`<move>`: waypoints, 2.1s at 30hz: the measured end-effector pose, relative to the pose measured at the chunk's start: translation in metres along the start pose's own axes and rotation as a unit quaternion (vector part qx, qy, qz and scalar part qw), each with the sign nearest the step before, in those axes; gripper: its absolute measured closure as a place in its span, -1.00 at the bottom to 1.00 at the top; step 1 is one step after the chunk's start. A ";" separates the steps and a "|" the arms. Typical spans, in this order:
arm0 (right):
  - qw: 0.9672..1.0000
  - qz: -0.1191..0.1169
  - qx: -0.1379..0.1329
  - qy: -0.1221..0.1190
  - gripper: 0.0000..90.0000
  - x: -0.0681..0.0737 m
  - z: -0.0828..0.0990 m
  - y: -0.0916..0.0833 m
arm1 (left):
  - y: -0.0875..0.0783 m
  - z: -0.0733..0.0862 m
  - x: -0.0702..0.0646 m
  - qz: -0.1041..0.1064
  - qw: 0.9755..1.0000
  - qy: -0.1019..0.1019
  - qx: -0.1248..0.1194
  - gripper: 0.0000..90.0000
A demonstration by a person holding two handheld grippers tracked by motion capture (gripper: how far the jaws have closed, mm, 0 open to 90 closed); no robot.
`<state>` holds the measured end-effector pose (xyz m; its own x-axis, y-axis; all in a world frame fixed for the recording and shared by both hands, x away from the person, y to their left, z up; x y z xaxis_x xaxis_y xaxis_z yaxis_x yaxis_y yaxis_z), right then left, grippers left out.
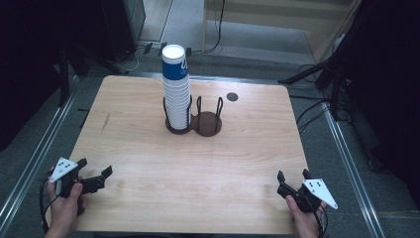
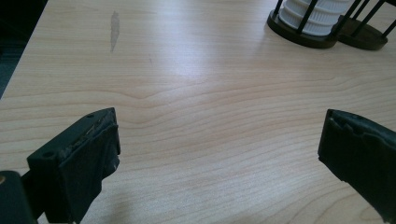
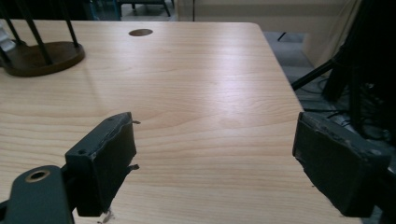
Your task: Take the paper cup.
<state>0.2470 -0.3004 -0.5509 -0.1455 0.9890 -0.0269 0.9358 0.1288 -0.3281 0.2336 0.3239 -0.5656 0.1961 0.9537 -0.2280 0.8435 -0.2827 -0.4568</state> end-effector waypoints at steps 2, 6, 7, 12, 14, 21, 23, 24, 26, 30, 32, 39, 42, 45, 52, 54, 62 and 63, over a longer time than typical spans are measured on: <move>1.000 -0.010 0.000 0.005 -0.73 0.003 -0.001 0.001 | 0.000 0.000 0.000 0.000 1.000 0.001 0.001 -1.00; 1.000 -0.025 0.003 0.005 -0.75 0.013 -0.004 0.005 | 0.000 0.000 0.000 -0.001 1.000 0.001 0.004 -1.00; 1.000 -0.025 0.003 0.005 -0.75 0.013 -0.004 0.005 | 0.000 0.000 0.000 -0.003 1.000 0.001 0.006 -1.00; 0.999 -0.030 -0.006 0.010 -0.75 0.029 -0.015 0.012 | 0.001 0.000 0.000 -0.002 1.000 0.007 0.011 -1.00; 0.999 -0.034 -0.008 0.008 -0.75 0.032 -0.018 0.014 | 0.001 0.000 -0.001 -0.001 1.000 0.008 0.010 -1.00; 0.999 -0.051 -0.014 0.009 -0.72 0.051 -0.046 0.016 | 0.000 0.001 0.000 0.000 1.000 0.001 0.011 -1.00; 0.998 -0.053 -0.013 0.010 -0.72 0.053 -0.048 0.017 | 0.000 0.001 0.000 -0.002 1.000 0.001 0.012 -1.00; 0.998 -0.055 -0.012 0.008 -0.72 0.054 -0.051 0.017 | 0.000 0.001 0.000 -0.004 1.000 0.002 0.011 -1.00; 0.998 -0.062 -0.018 0.003 -0.72 0.060 -0.059 0.020 | 0.000 0.001 0.000 -0.003 1.000 0.004 0.013 -1.00; 0.997 -0.068 -0.024 -0.003 -0.71 0.067 -0.064 0.023 | 0.000 0.001 -0.001 -0.004 1.000 0.006 0.016 -1.00; 0.997 -0.073 -0.028 -0.011 -0.70 0.075 -0.070 0.027 | 0.000 0.001 -0.001 -0.004 1.000 0.007 0.017 -1.00; 0.995 -0.091 -0.030 -0.023 -0.71 0.094 -0.082 0.033 | 0.001 0.001 -0.002 -0.004 1.000 0.010 0.020 -1.00; 0.994 -0.099 -0.034 -0.027 -0.71 0.104 -0.088 0.037 | 0.001 0.001 -0.001 -0.004 1.000 0.006 0.019 -1.00; 0.993 -0.107 -0.034 -0.029 -0.71 0.112 -0.092 0.040 | 0.001 0.001 -0.001 -0.005 1.000 0.005 0.018 -1.00; 0.991 -0.126 -0.030 -0.036 -0.72 0.133 -0.101 0.048 | 0.000 0.001 -0.001 -0.004 1.000 0.007 0.019 -1.00; 0.990 -0.129 -0.030 -0.038 -0.73 0.138 -0.103 0.051 | 0.001 0.002 -0.001 -0.004 1.000 0.008 0.022 -1.00; 0.990 -0.134 -0.037 -0.036 -0.74 0.154 -0.113 0.057 | 0.000 0.002 -0.002 -0.003 1.000 0.011 0.023 -1.00; 0.990 -0.134 -0.038 -0.034 -0.74 0.156 -0.115 0.058 | 0.000 0.002 -0.002 -0.003 1.000 0.011 0.022 -1.00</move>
<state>0.3151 -0.1303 -0.4657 -0.4110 0.9115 -0.0136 0.8817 0.3937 -0.2600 0.2328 0.3220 -0.5669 0.2026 0.9571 -0.2072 0.8214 -0.2813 -0.4963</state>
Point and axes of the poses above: each handheld gripper's, and its own axes: y roughly forward along the jaws, z roughly out of its underside, x roughly to its left, the point moved 3 cm from there along y, roughly forward along the jaws, and after that the axes turned 3 degrees about -y, right-handed, at the moved point
